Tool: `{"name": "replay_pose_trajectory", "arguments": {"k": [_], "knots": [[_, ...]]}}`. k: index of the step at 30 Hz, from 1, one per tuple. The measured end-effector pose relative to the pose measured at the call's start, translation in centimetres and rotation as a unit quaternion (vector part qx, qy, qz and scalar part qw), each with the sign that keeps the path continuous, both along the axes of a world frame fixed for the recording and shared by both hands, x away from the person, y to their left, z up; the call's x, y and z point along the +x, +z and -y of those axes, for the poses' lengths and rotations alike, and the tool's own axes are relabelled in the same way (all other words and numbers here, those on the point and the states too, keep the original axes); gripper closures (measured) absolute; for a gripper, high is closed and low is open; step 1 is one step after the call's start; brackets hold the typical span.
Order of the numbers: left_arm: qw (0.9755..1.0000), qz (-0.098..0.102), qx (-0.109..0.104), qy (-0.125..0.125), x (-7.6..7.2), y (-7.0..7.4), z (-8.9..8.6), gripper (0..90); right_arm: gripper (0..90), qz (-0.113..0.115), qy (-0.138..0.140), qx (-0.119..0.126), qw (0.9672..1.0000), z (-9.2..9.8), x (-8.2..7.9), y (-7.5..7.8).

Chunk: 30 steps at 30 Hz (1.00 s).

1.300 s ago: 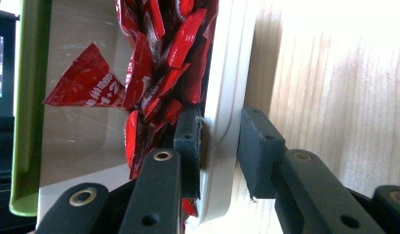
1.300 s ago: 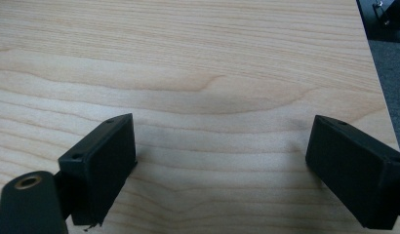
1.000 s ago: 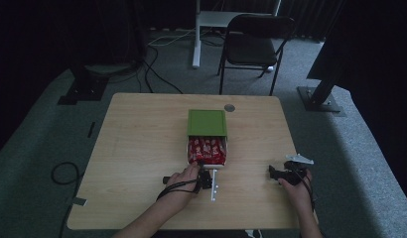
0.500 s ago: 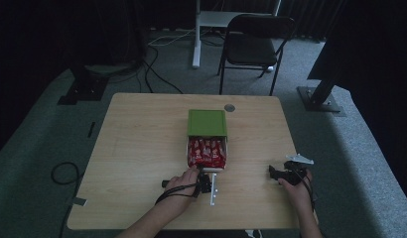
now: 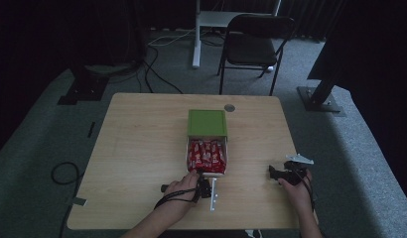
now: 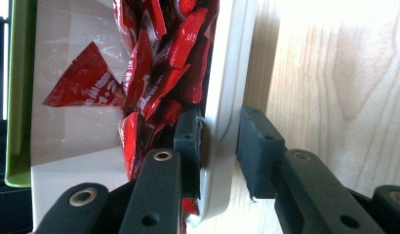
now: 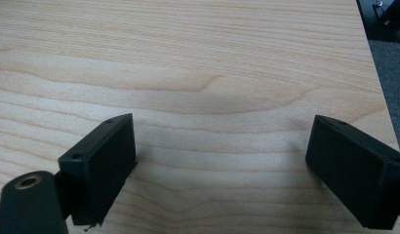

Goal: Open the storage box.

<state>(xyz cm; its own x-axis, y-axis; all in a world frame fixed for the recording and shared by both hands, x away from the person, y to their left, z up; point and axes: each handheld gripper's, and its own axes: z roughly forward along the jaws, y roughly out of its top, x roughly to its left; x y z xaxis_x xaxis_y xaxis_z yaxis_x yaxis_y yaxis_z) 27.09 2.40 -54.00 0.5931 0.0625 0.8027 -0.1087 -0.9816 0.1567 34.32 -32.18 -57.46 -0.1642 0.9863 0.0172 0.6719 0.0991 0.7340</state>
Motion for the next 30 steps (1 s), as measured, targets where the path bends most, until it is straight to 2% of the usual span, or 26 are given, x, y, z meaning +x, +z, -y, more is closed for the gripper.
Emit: {"name": "replay_pose_trajectory", "arguments": {"k": [2, 13, 19, 20, 25, 30], "knots": [[1.0, -0.003, -0.004, -0.001, -0.1, -0.1, 0.0, 72.3, 10.5, 0.0, 0.0, 0.0, 1.0, 0.0, 0.0, 0.0], [1.0, -0.003, 0.004, 0.0, -1.1, -0.1, 0.0, 72.3, 10.5, 0.0, 0.0, 0.0, 1.0, 0.0, 0.0, 0.0], [1.0, -0.007, 0.0, -0.002, -1.6, -0.1, 0.0, 72.3, 10.6, 0.0, 0.0, 0.0, 1.0, 0.0, 0.0, 0.0], [1.0, -0.006, 0.005, -0.002, -1.7, -0.1, 0.0, 72.3, 10.5, 0.0, 0.0, 0.0, 1.0, 0.0, 0.0, 0.0], [1.0, -0.003, 0.001, -0.003, -2.0, -0.2, -0.1, 72.2, 10.6, 0.0, 0.0, 0.0, 1.0, 0.0, 0.0, 0.0], [0.9999, -0.012, -0.003, -0.003, -2.6, 0.0, -0.1, 72.1, 10.5, 0.0, 0.0, 0.0, 1.0, 0.0, 0.0, 0.0]]}}
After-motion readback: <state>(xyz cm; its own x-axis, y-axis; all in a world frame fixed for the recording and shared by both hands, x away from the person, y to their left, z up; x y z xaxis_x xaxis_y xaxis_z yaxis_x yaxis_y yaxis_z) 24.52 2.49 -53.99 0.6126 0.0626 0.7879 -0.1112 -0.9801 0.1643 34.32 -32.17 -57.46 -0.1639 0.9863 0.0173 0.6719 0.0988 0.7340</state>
